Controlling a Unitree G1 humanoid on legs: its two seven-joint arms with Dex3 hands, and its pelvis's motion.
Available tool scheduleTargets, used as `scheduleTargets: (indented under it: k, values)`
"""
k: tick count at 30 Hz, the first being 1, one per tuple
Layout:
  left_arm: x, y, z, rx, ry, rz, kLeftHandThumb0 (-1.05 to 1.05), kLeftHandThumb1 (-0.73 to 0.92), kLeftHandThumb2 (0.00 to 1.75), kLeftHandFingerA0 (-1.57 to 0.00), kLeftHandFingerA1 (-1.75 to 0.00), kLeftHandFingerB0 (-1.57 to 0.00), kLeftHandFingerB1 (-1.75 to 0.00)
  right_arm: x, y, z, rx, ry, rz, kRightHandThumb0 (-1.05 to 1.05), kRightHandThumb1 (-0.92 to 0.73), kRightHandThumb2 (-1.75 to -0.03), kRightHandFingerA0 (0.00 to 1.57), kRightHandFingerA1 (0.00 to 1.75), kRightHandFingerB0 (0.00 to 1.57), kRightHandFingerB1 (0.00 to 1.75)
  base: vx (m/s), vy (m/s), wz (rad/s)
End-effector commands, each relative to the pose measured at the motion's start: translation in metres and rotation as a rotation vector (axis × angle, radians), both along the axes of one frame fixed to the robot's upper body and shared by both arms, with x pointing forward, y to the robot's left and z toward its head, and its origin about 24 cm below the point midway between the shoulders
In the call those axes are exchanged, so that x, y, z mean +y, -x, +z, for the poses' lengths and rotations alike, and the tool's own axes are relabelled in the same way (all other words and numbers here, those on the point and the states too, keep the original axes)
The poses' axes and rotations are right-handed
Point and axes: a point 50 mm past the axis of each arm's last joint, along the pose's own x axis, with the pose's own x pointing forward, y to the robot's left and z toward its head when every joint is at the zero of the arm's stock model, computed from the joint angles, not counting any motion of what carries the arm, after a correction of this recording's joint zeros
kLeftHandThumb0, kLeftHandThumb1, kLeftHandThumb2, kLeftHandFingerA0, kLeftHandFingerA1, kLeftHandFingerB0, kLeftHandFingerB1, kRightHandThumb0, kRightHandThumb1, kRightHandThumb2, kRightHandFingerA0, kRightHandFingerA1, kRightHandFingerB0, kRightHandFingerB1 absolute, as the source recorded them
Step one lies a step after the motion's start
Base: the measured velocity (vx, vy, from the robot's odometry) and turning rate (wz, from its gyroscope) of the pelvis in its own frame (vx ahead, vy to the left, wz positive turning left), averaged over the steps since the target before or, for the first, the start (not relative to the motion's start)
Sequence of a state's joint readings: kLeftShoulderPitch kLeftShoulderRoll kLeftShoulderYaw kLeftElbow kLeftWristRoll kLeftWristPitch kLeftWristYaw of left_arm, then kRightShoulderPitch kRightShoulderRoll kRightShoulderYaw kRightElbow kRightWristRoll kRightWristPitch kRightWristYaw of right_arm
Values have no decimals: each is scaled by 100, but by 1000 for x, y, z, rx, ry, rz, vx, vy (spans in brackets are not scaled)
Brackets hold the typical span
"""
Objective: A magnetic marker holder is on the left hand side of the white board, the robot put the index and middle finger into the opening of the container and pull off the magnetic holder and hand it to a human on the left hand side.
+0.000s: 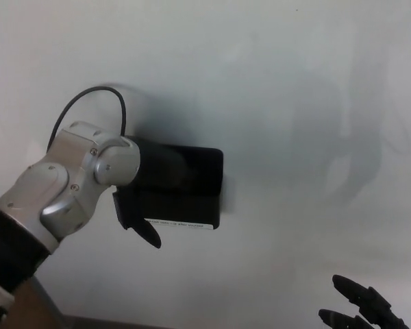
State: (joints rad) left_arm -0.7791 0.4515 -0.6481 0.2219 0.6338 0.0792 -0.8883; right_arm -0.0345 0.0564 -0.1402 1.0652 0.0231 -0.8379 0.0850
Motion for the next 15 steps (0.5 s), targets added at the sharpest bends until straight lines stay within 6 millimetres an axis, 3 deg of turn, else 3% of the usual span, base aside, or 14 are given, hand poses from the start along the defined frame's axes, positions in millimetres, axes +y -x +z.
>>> scheduleTargets:
  k: [1, 6, 7, 10, 11, 12, 13, 15]
  values:
    - [7, -6, 1, -50, -46, 19, -65, 51, 56, -69, -52, -22, -28, -6, -2, 3, -17, 11, -8, -59, -73, -62, 66, 46, 47, 40, 0, 0, 0]
    - [11, -10, -1, -46, -61, 36, -64, 51, 56, -68, -49, -21, -28, -6, -4, 4, -22, 26, -2, -60, -74, -62, 66, 46, 48, 40, 0, 0, 0]
    - [11, -10, -2, -43, -61, 39, -63, 51, 56, -57, -44, -21, -28, -6, -4, 4, -22, 24, -3, -60, -73, -62, 66, 46, 48, 40, 0, 0, 0]
    - [11, -10, -2, -38, -62, 42, -63, 51, 56, -57, -44, -21, -28, -7, -5, 4, -21, 18, -6, -60, -73, -62, 66, 46, 48, 40, 0, 0, 0]
    - [9, -10, -3, -42, -56, 35, -56, 43, 73, -74, -80, -16, -38, -7, -5, 4, -21, 25, -3, -59, -74, -62, 67, 46, 49, 40, 0, 0, 0]
    - [8, -9, -4, -44, -52, 30, -56, 43, 73, -74, -80, -16, -38, -7, -5, 5, -21, 30, -2, -59, -74, -62, 67, 46, 49, 40, 0, 0, 0]
    - [5, -8, -6, -50, -36, 20, -31, 63, 59, -75, -104, -33, -31, -7, -6, 5, -22, 34, -1, -60, -74, -63, 67, 46, 48, 40, 0, 0, 0]
    - [3, -7, -8, -55, -16, 12, -31, 63, 59, -75, -104, -33, -31, -7, -6, 5, -23, 33, -2, -60, -74, -63, 67, 46, 48, 40, 0, 0, 0]
